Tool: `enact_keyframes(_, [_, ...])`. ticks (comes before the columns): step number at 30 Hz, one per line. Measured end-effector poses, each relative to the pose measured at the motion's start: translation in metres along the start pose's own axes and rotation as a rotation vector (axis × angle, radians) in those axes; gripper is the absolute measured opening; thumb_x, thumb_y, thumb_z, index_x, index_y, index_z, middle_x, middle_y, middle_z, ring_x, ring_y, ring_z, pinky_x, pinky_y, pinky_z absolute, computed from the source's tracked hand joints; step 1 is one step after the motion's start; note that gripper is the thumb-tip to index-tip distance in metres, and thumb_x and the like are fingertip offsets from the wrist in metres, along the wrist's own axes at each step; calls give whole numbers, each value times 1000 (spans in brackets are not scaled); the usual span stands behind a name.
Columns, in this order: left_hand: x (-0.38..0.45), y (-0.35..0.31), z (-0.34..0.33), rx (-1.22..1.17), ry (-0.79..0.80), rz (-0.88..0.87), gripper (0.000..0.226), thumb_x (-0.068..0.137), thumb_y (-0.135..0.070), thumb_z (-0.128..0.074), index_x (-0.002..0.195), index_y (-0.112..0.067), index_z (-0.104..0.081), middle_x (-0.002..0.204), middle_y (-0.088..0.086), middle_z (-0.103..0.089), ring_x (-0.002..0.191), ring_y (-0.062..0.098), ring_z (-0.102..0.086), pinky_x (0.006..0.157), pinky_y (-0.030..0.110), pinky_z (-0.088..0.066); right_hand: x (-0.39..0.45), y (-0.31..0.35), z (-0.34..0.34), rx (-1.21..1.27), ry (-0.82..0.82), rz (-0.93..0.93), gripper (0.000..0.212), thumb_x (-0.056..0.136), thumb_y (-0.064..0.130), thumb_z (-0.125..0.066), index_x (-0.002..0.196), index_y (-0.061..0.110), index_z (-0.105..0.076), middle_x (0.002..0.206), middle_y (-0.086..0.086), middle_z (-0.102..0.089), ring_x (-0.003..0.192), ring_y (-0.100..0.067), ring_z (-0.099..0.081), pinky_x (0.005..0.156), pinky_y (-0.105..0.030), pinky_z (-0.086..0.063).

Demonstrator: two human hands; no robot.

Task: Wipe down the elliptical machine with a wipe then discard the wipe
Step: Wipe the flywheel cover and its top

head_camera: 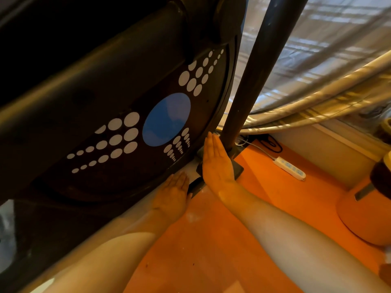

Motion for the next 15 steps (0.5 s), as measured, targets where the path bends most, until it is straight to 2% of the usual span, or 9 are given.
enact_keyframes(3, [1,0,1,-12,-18,2,61,107,-43,-17,157,-9,-6,165,10,-5,153,22,0,119,33,6,-14,-4,-16,226,-81,-38,72,100,14,-37,148,-4,13,158,-23,16,147,-35,14,119,-43,9])
enact_keyframes(5, [1,0,1,-13,-17,-1,61,107,-42,-17,157,-10,-6,165,10,-5,153,22,0,113,31,10,-23,-6,-22,266,-184,-63,83,90,13,-56,152,-2,-2,159,-20,5,147,-32,4,119,-41,9])
enact_keyframes(8, [1,0,0,-12,-13,-3,60,107,-42,-17,157,-10,-5,165,10,-4,153,22,0,112,30,11,-26,-8,-31,262,-200,-65,94,77,14,-73,152,7,-17,158,-16,-6,147,-29,-4,120,-40,11])
enact_keyframes(11, [1,1,0,-31,-14,5,60,107,-42,-18,157,-10,-6,166,9,-5,153,21,0,112,31,12,-28,-13,-29,219,-217,-30,91,80,16,-69,151,7,-14,158,-16,-6,146,-29,-4,120,-41,11])
enact_keyframes(13, [1,1,0,-37,-3,8,60,107,-41,-18,157,-10,-6,166,9,-5,153,21,0,114,31,11,-31,-16,-32,162,-193,20,88,86,21,-63,152,6,-6,158,-16,1,145,-29,3,117,-45,19])
enact_keyframes(15, [1,1,0,-44,8,8,60,107,-41,-18,157,-10,-6,166,9,-5,153,21,0,118,32,7,-31,-24,-30,84,-203,79,85,88,25,-59,153,8,-7,158,-14,1,145,-28,3,113,-49,24])
Point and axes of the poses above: each hand's wrist, its own x-axis towards the middle knuckle, its own z-axis out of the back of the hand, y = z × x, the point moved 7 cm from there along x, towards the middle knuckle
